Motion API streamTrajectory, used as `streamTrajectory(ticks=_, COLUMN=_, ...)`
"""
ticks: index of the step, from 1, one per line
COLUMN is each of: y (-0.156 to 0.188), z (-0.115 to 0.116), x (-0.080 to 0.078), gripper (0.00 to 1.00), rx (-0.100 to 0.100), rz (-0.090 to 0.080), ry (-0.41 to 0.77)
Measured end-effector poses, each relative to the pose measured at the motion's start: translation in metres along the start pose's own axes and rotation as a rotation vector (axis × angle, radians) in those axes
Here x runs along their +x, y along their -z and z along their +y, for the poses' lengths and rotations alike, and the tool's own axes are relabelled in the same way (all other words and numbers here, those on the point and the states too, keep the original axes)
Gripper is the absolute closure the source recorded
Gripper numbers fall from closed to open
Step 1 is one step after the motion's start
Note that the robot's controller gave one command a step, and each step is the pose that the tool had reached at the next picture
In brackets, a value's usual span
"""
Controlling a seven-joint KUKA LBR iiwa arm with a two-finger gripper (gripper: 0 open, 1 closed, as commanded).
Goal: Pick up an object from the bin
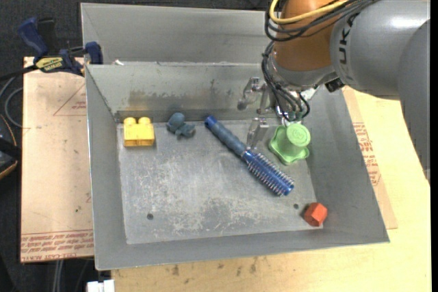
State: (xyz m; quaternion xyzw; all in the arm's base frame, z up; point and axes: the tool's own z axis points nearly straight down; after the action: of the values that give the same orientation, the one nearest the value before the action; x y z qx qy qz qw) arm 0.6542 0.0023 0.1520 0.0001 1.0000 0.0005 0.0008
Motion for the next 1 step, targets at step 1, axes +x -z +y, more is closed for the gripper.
streamTrajectory(ticks=1, y=-0.0583, z=-0.0207, x=0.0059, gripper=0.00, rx=0.000, rz=0.005, ry=-0.244)
